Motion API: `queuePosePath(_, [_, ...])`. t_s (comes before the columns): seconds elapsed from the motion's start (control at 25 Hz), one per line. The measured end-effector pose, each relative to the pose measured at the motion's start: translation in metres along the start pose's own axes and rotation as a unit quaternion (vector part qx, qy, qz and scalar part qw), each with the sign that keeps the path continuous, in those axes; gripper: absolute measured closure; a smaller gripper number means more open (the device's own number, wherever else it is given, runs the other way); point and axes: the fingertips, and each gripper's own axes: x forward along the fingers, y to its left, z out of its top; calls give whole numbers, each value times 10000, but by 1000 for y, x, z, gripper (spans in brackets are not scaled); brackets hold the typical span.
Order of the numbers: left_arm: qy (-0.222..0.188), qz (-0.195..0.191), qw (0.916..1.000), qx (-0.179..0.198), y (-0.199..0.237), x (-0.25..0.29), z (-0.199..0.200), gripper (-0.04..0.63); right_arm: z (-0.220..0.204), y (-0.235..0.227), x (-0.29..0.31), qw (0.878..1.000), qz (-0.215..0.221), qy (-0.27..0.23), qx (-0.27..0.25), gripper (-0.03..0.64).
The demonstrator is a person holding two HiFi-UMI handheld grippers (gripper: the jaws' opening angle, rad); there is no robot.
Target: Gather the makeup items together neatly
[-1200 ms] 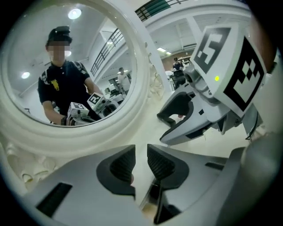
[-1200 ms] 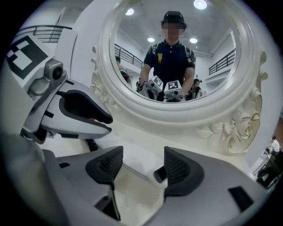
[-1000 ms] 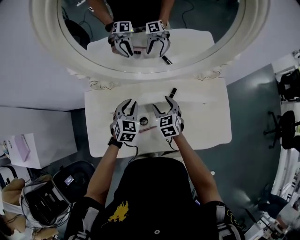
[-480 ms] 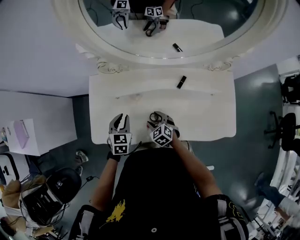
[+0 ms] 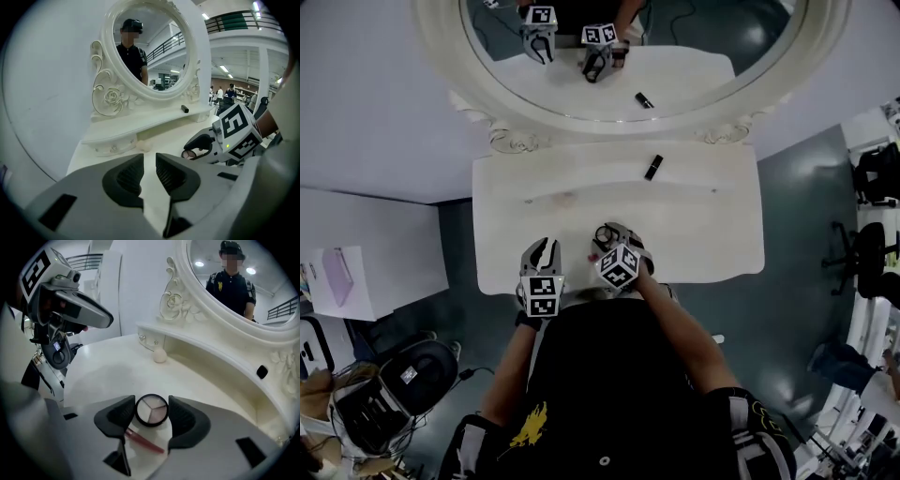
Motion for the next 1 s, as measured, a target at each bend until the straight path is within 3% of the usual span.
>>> queuePosePath(0.12, [-40, -3, 10000, -36, 0, -2, 4, 505, 29, -18, -22, 9987, -273, -420, -16, 376])
queuePosePath(0.28, [-190, -25, 9997, -126, -1, -1, 16, 508, 88, -80, -59, 9881, -988, -1164, 174, 376])
queuePosePath(0.4, [-304, -47, 9994, -133, -4, -1, 26, 509, 112, -130, -60, 9826, -1384, -1203, 306, 377])
queuePosePath(0.6, [-368, -54, 9992, -146, -7, -8, 29, 509, 98, -172, -36, 9825, -1676, -603, 545, 376])
queuePosePath(0.64, [-379, -34, 9991, -161, -6, -10, 29, 509, 100, -177, -40, 9796, -1778, -669, 648, 348])
queuePosePath(0.68, [-400, -9, 9990, -174, -4, -13, 30, 509, 107, -182, -52, 9746, -1903, -886, 782, 251])
queuePosePath(0.72, [-432, 15, 9989, -191, -2, -16, 31, 509, 116, -186, -70, 9676, -2015, -1201, 936, 214])
queuePosePath(0.84, [-543, 40, 9981, -303, 4, -26, 32, 509, 114, -176, -116, 9539, -2113, -1669, 1323, 251])
queuePosePath(1.0, [-723, -32, 9967, -358, 1, -31, 30, 509, 56, -149, -124, 9512, -2142, -1245, 1838, 276])
